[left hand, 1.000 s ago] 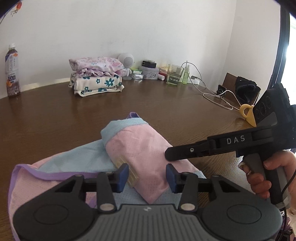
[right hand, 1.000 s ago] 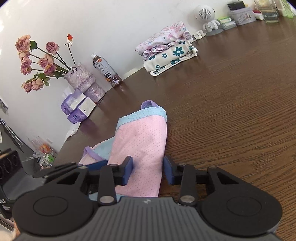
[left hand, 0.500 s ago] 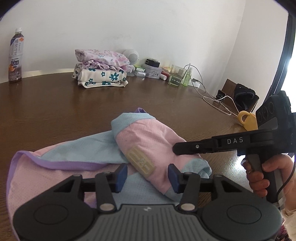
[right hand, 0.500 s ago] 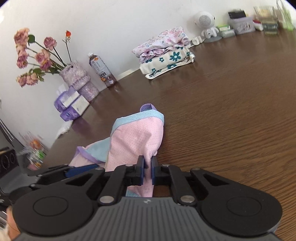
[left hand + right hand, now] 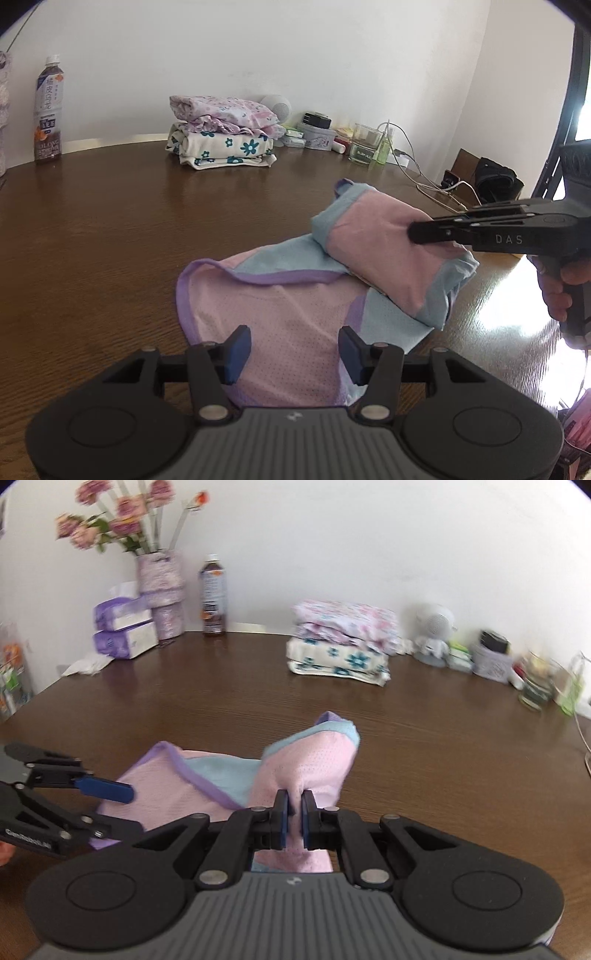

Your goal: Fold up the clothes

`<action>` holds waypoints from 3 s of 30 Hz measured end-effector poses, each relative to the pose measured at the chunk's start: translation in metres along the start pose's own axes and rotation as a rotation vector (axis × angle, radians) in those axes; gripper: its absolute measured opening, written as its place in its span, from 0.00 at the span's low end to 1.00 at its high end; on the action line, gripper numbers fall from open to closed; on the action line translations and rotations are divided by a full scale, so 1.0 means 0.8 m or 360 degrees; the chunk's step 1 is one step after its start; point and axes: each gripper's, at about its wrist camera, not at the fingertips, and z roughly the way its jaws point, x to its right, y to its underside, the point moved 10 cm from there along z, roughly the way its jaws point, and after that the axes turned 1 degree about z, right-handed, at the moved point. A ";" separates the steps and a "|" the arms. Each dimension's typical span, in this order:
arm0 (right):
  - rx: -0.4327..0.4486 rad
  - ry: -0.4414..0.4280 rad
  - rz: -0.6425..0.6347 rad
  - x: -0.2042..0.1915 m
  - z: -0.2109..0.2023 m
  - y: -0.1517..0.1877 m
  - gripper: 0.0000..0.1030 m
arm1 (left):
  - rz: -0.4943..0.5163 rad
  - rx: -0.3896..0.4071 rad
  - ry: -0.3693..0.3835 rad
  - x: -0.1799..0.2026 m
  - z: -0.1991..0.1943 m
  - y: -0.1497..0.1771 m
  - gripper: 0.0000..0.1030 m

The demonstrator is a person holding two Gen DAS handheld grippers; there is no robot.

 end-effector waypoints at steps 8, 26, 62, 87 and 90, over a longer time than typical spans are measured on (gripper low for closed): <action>0.0035 -0.0062 -0.0110 -0.062 0.015 -0.003 0.07 | 0.0005 0.0000 0.0006 0.004 -0.004 0.005 0.50; 0.0194 -0.0083 0.0259 -0.023 -0.024 0.015 0.12 | -0.0116 0.0034 0.0057 -0.003 -0.009 -0.003 0.50; 0.0064 -0.0139 0.0006 -0.059 -0.027 0.079 0.21 | 0.0261 0.0088 -0.0223 0.063 -0.020 0.010 0.24; 0.0130 -0.0178 0.0359 -0.012 -0.005 0.037 0.32 | 0.0017 0.0171 -0.0158 0.050 -0.022 -0.041 0.54; 0.0073 -0.0174 0.0372 -0.017 0.022 0.037 0.32 | -0.0012 0.0115 -0.0264 0.038 0.005 -0.046 0.58</action>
